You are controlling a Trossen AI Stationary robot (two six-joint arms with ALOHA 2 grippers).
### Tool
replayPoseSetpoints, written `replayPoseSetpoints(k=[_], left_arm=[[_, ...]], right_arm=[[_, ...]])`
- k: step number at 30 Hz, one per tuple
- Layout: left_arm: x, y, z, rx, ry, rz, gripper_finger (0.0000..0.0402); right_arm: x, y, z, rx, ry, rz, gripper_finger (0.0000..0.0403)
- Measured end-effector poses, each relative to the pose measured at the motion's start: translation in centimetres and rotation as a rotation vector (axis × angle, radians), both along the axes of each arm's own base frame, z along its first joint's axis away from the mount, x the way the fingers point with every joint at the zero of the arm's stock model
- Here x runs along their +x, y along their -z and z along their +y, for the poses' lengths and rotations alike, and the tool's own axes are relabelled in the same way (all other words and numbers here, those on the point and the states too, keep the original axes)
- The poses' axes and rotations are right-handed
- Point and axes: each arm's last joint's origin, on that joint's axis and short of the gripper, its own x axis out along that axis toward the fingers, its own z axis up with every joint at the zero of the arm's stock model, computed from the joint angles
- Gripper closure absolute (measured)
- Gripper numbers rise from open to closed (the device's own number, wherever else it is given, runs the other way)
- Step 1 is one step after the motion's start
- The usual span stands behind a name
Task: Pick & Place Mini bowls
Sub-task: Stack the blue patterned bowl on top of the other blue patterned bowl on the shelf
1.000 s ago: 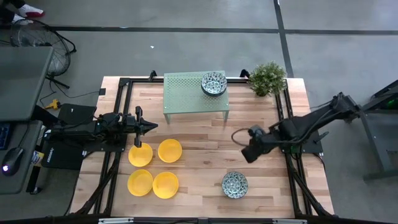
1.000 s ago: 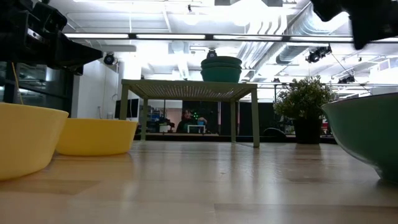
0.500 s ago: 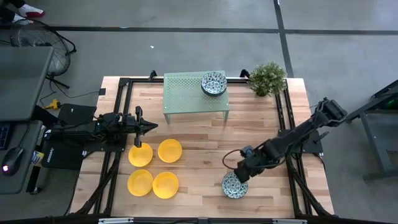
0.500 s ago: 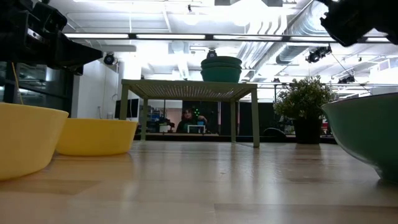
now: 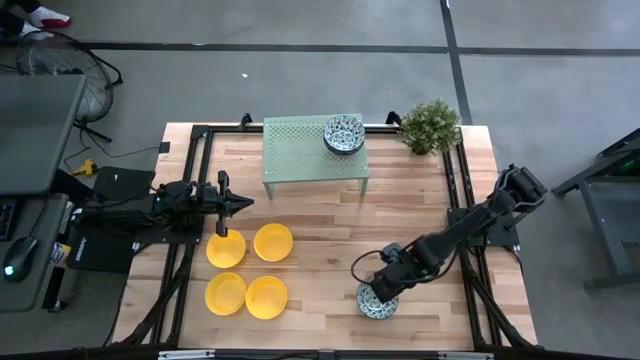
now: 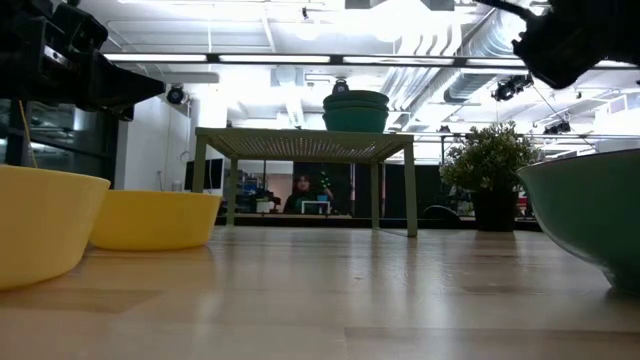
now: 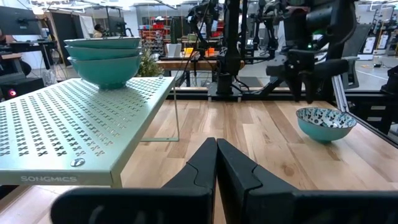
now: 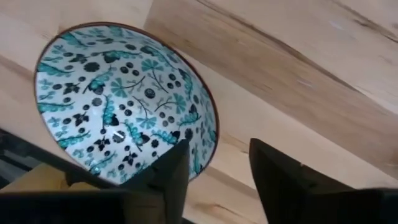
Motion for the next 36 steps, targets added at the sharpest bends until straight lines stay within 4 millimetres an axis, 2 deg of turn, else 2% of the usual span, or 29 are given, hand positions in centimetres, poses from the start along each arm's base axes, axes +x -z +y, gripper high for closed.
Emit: replayPoseSetpoints(k=[5, 11, 27, 36], left_arm=[[0.0, 0.0, 0.0, 0.0, 0.0, 0.0, 0.0395], [0.0, 0.0, 0.0, 0.0, 0.0, 0.0, 0.0395], [0.0, 0.0, 0.0, 0.0, 0.0, 0.0, 0.0395], [0.0, 0.0, 0.0, 0.0, 0.0, 0.0, 0.0395]], right_arm=[[0.7, 1.2, 0.4, -0.004, -0.008, 0.003, 0.0222], [1.1, 2.5, 0.7, -0.036, -0.008, 0.028, 0.0221], [2.0, 4.7, 1.2, -0.057, -0.004, 0.023, 0.0261], [2.1, 4.7, 1.2, -0.066, -0.002, 0.019, 0.03]])
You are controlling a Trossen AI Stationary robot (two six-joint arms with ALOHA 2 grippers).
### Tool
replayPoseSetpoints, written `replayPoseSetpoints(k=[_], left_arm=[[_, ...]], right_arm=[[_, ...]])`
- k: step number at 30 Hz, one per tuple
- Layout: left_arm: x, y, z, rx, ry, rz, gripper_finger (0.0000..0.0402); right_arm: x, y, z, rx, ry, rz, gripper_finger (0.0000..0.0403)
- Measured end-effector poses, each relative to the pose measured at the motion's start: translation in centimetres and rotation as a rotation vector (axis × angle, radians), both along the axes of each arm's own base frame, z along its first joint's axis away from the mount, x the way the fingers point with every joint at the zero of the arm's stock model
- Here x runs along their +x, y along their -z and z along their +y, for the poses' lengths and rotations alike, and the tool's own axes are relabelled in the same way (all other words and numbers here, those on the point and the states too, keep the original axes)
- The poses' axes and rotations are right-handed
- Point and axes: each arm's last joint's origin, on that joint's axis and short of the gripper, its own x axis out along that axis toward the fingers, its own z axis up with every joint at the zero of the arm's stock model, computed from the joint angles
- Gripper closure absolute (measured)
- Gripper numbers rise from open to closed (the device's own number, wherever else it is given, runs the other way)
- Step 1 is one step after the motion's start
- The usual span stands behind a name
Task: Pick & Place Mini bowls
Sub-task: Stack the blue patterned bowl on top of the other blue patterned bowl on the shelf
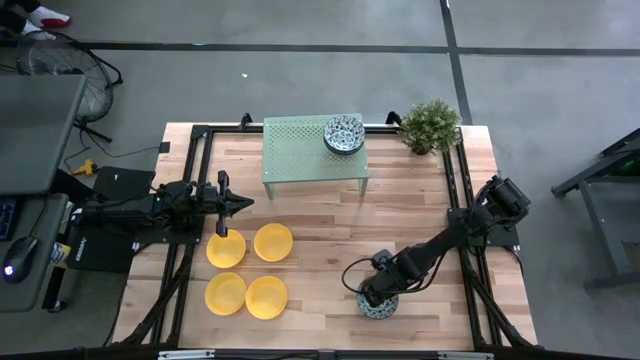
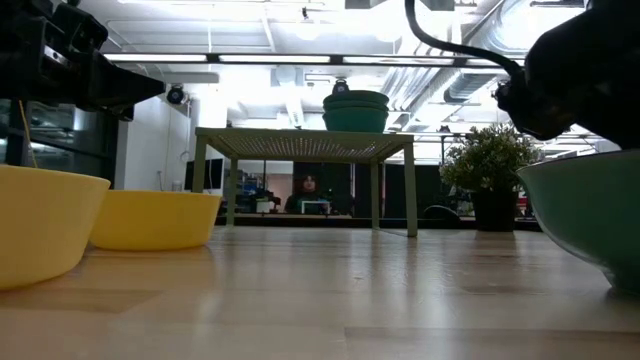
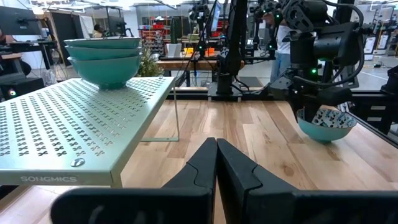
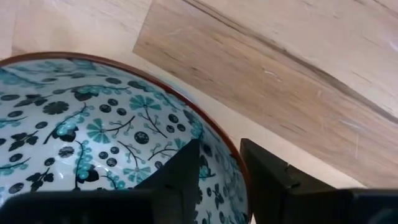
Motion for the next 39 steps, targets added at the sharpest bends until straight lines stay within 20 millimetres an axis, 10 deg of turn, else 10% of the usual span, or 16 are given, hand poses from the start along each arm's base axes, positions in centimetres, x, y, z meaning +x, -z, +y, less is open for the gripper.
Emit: replayPoseSetpoints(k=[20, 39], left_arm=[[0.0, 0.0, 0.0, 0.0, 0.0, 0.0, 0.0395], [0.0, 0.0, 0.0, 0.0, -0.001, 0.0, 0.0395]], right_arm=[[0.2, -1.2, -0.2, 0.026, -0.037, -0.072, 0.0398], [-0.4, -9.4, -5.4, -0.014, 0.032, -0.422, 0.04]])
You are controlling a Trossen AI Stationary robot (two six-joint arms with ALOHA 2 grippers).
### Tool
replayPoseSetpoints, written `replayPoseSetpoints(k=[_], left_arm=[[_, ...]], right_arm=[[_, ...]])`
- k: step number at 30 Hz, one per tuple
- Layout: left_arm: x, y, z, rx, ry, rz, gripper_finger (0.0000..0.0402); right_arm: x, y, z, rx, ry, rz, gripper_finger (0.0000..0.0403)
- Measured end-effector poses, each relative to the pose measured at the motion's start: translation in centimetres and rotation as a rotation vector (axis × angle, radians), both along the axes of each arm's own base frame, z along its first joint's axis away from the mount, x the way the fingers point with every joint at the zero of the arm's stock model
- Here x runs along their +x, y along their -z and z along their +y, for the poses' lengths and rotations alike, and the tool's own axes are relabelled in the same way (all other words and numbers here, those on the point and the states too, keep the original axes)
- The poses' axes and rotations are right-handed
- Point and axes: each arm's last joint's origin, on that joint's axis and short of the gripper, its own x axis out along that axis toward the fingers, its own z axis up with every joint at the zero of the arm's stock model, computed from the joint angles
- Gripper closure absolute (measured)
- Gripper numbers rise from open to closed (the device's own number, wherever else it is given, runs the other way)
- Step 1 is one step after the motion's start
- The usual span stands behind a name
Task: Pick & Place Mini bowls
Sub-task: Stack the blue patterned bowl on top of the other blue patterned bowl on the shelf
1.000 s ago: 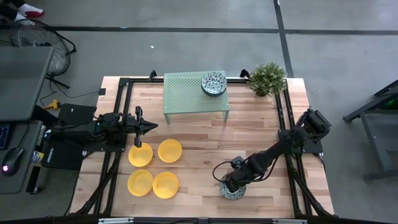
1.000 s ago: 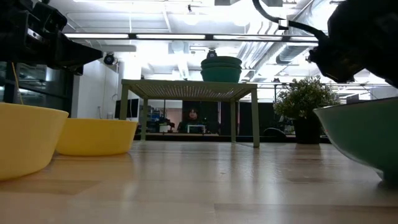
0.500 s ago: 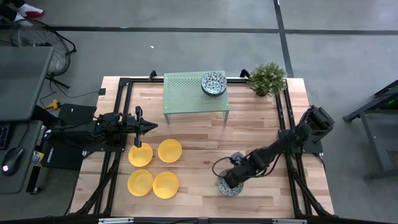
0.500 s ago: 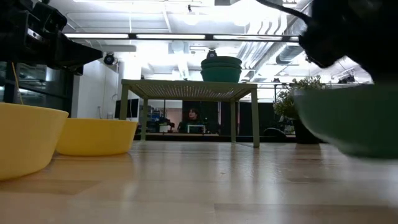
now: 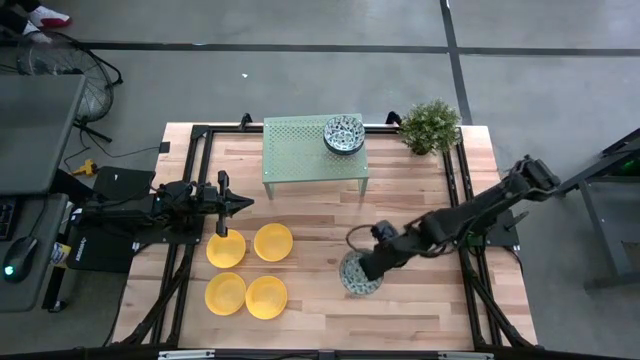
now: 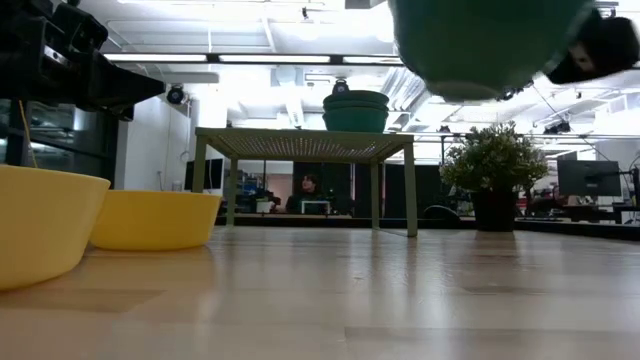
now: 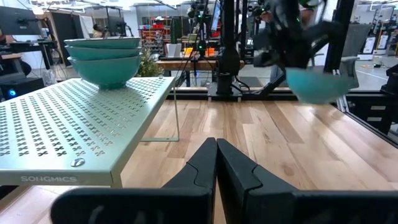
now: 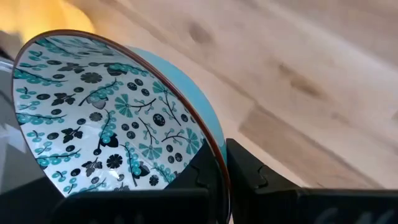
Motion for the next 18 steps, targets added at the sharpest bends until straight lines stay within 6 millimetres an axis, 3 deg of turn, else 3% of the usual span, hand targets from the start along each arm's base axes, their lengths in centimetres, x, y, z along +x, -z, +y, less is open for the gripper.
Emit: replayPoseSetpoints(k=[18], left_arm=[[0.0, 0.0, 0.0, 0.0, 0.001, 0.0, 0.0395]], right_arm=[[-2.8, -9.1, -10.3, -0.246, 0.038, -0.335, 0.04]])
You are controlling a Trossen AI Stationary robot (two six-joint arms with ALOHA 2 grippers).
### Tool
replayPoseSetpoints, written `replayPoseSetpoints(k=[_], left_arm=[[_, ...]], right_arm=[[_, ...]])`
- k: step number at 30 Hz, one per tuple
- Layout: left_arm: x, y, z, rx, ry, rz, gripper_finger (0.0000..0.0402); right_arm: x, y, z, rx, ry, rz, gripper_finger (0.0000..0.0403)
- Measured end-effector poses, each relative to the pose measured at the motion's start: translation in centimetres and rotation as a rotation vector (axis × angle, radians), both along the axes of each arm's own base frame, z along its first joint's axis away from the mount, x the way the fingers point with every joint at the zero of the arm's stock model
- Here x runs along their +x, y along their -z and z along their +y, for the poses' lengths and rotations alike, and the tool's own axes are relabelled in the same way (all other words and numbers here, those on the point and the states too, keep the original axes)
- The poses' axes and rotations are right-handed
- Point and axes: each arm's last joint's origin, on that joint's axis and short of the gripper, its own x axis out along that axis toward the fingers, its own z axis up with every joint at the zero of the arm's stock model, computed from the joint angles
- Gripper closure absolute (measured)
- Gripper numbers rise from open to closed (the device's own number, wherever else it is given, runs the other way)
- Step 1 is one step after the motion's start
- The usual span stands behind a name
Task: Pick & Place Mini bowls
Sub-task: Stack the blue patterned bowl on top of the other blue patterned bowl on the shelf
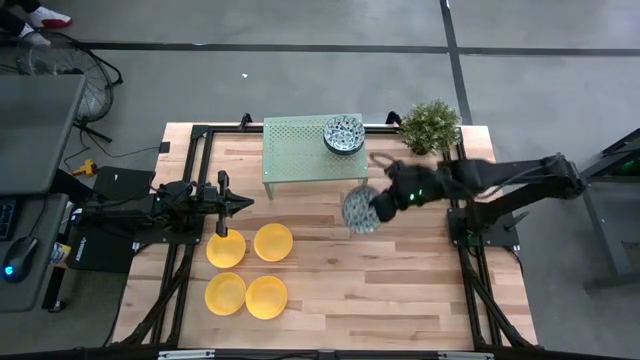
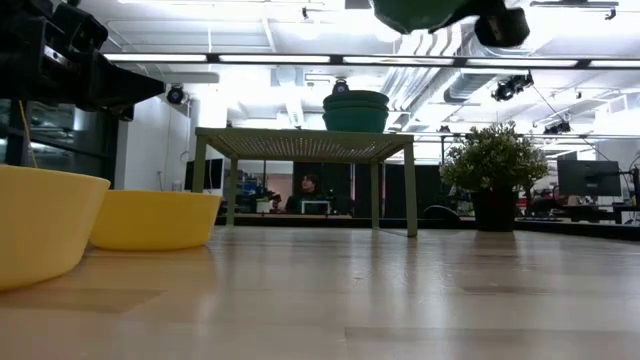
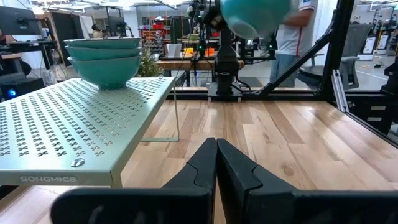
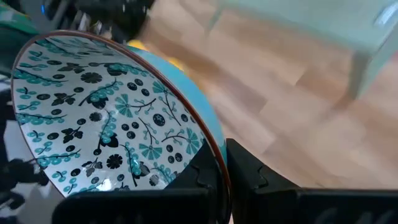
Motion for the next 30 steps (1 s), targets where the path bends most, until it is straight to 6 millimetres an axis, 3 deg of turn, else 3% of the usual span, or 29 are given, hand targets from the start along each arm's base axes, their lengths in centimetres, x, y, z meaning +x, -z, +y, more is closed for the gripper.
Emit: replayPoseSetpoints(k=[5, 14, 22, 30], left_arm=[[0.0, 0.0, 0.0, 0.0, 0.0, 0.0, 0.0395], [0.0, 0.0, 0.0, 0.0, 0.0, 0.0, 0.0395], [0.0, 0.0, 0.0, 0.0, 0.0, 0.0, 0.0395], [0.0, 0.0, 0.0, 0.0, 0.0, 0.0, 0.0395]], right_arm=[[-0.9, -4.0, -3.2, -0.088, 0.05, 0.037, 0.04], [-0.8, -8.1, -8.1, -0.136, 0.175, 0.134, 0.04], [1.8, -9.1, -12.8, -0.11, 0.254, 0.138, 0.04], [5.2, -8.3, -17.3, -0.047, 0.267, 0.143, 0.04]])
